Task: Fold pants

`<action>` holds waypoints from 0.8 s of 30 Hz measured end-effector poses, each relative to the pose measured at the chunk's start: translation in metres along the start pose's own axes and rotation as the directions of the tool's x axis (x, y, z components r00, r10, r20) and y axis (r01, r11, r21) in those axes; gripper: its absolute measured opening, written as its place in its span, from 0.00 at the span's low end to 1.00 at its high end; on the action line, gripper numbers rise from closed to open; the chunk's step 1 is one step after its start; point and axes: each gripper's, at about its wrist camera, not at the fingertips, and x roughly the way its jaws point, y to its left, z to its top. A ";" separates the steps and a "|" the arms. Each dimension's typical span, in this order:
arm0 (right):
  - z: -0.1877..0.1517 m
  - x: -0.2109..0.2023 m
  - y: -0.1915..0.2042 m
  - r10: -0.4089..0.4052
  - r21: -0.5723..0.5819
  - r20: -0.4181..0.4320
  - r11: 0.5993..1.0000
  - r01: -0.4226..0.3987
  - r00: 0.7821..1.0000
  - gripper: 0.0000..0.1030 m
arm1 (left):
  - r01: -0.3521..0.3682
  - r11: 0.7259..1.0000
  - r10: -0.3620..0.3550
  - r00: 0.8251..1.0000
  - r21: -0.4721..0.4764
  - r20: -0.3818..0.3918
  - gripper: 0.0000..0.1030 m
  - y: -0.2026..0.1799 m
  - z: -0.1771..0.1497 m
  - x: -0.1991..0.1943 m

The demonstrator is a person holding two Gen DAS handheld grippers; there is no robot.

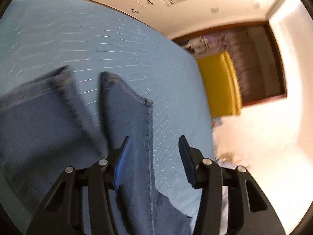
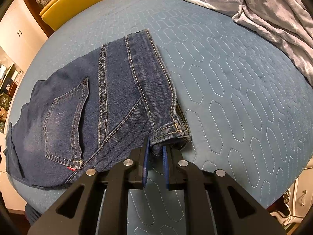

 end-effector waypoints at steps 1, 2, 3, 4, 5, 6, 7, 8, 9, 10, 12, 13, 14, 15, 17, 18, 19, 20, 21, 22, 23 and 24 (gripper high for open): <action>0.000 0.000 0.001 -0.002 -0.001 0.000 1.000 0.002 1.000 0.10 | -0.056 0.997 0.057 0.998 0.055 -0.015 0.47 -0.016 0.004 0.014; 0.000 0.000 0.002 -0.004 -0.001 0.001 1.000 0.004 1.000 0.10 | -0.120 0.986 0.123 0.992 0.112 -0.018 0.48 -0.025 0.008 0.017; -0.001 0.000 0.002 -0.003 0.001 0.001 1.000 0.003 1.000 0.10 | -0.195 0.965 0.202 0.979 0.174 -0.020 0.48 -0.041 0.008 0.033; -0.001 0.000 0.001 -0.001 0.004 0.001 1.000 0.001 1.000 0.10 | -0.263 0.938 0.274 0.961 0.226 -0.022 0.48 -0.058 0.007 0.053; -0.001 0.000 0.001 0.001 0.005 0.001 1.000 -0.001 1.000 0.10 | -0.311 0.914 0.327 0.945 0.261 -0.018 0.48 -0.064 0.007 0.062; -0.001 0.001 0.000 0.003 0.005 0.000 1.000 -0.003 1.000 0.10 | -0.376 0.873 0.395 0.919 0.310 0.004 0.48 -0.076 0.006 0.078; -0.001 0.001 -0.001 0.004 0.005 -0.001 1.000 -0.004 1.000 0.09 | -0.434 0.833 0.452 0.892 0.344 0.030 0.48 -0.081 0.007 0.093; 0.000 0.001 -0.002 0.007 0.007 -0.001 1.000 -0.007 1.000 0.09 | -0.522 0.758 0.539 0.839 0.391 0.074 0.48 -0.091 0.006 0.109; 0.000 0.001 -0.002 0.010 0.008 -0.002 1.000 -0.010 1.000 0.09 | -0.590 0.690 0.606 0.788 0.419 0.109 0.49 -0.095 0.006 0.125; 0.000 0.001 -0.003 0.012 0.010 -0.003 1.000 -0.012 1.000 0.09 | -0.642 0.631 0.662 0.739 0.436 0.130 0.49 -0.091 0.002 0.137; 0.001 0.002 -0.005 0.016 0.015 -0.005 1.000 -0.016 1.000 0.09 | -0.746 0.506 0.781 0.609 0.432 0.136 0.49 -0.091 0.007 0.174; 0.001 0.002 -0.005 0.016 0.015 -0.004 1.000 -0.015 1.000 0.09 | -0.770 0.478 0.813 0.570 0.421 0.120 0.49 -0.081 0.007 0.181; 0.001 0.002 -0.005 0.014 0.013 -0.004 1.000 -0.014 1.000 0.09 | -0.785 0.463 0.832 0.545 0.412 0.102 0.48 -0.075 0.009 0.189; 0.001 0.002 -0.004 0.011 0.008 -0.003 1.000 -0.011 1.000 0.09 | -0.786 0.460 0.834 0.542 0.412 0.104 0.38 -0.075 0.010 0.191; 0.001 0.002 -0.004 0.010 0.005 -0.002 1.000 -0.010 1.000 0.09 | -0.773 0.459 0.828 0.551 0.438 0.103 0.04 -0.088 0.013 0.193; 0.001 0.002 -0.004 0.010 0.005 -0.003 1.000 -0.010 1.000 0.09 | -0.759 0.487 0.809 0.578 0.431 0.104 0.04 -0.095 0.018 0.185; 0.001 0.002 -0.003 0.010 0.004 -0.004 1.000 -0.010 1.000 0.09 | -0.744 0.513 0.790 0.604 0.428 0.105 0.04 -0.100 0.023 0.175; 0.000 0.002 -0.003 0.012 0.004 -0.005 1.000 -0.012 1.000 0.09 | -0.703 0.565 0.743 0.661 0.431 0.104 0.04 -0.111 0.031 0.151; 0.000 0.002 -0.003 0.012 0.005 -0.004 1.000 -0.012 1.000 0.09 | -0.675 0.598 0.710 0.697 0.432 0.105 0.04 -0.118 0.035 0.133; 0.000 0.001 -0.004 0.017 0.004 -0.003 1.000 -0.017 1.000 0.09 | -0.635 0.643 0.660 0.743 0.427 0.110 0.04 -0.125 0.040 0.107; -0.001 0.001 -0.004 0.023 0.003 -0.001 1.000 -0.023 1.000 0.09 | -0.568 0.708 0.580 0.807 0.419 0.113 0.04 -0.128 0.042 0.058; -0.001 0.001 -0.005 0.029 0.005 0.000 1.000 -0.029 1.000 0.09 | -0.506 0.761 0.510 0.853 0.405 0.107 0.04 -0.128 0.045 0.024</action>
